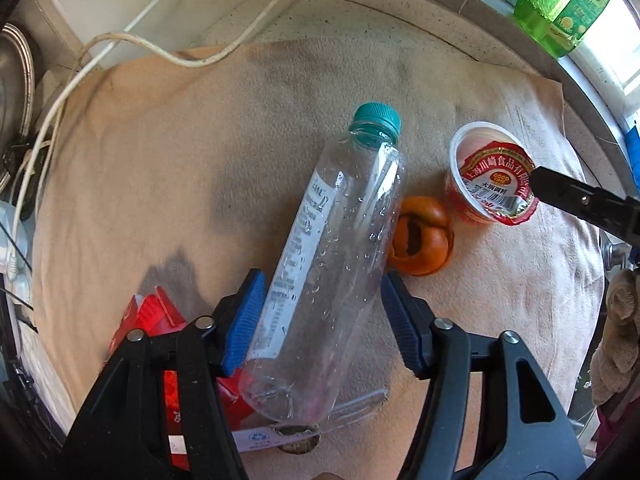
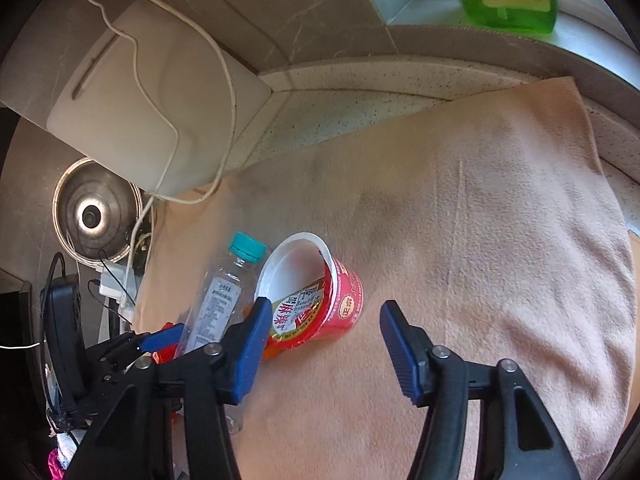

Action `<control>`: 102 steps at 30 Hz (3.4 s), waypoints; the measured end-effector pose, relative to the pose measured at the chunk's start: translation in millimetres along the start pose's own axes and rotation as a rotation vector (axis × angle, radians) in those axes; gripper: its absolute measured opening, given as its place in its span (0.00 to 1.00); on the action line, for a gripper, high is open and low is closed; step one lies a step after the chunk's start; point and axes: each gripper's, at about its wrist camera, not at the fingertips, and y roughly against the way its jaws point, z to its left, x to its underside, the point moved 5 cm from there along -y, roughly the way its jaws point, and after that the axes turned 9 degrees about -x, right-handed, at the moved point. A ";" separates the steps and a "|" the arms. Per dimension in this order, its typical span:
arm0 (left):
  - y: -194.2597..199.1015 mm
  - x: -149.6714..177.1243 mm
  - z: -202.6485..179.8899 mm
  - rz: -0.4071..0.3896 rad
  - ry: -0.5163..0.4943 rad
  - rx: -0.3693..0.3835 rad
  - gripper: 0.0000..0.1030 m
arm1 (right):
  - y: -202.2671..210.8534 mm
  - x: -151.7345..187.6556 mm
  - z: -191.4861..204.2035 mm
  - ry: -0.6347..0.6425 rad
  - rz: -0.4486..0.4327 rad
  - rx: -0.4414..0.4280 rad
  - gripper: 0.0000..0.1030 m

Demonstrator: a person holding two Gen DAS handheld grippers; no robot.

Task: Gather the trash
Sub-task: 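Grasp the clear plastic bottle with the left tool while the right tool grasps the yogurt cup, then lift the bottle and yogurt cup and carry them down toward the blue basket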

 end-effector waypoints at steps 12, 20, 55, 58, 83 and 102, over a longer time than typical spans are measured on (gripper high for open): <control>-1.7 0.5 -3.3 -0.037 -0.022 0.012 0.57 | -20.6 2.8 0.0 -0.024 0.042 0.023 0.31; 10.5 9.5 3.3 -0.069 0.035 0.054 0.56 | -12.6 3.0 2.6 -0.021 0.006 0.031 0.14; 90.4 65.8 43.3 -0.252 0.225 0.246 0.53 | 68.2 39.1 16.8 0.009 -0.150 -0.016 0.11; 96.8 77.5 49.3 -0.262 0.232 0.250 0.53 | 72.3 48.3 24.0 0.022 -0.154 -0.024 0.11; 141.2 224.7 113.5 -0.311 0.250 0.294 0.53 | 81.6 175.3 103.3 0.067 -0.136 -0.073 0.11; 130.0 336.5 140.7 -0.232 0.254 0.338 0.52 | 67.6 283.8 144.6 0.087 -0.072 -0.058 0.11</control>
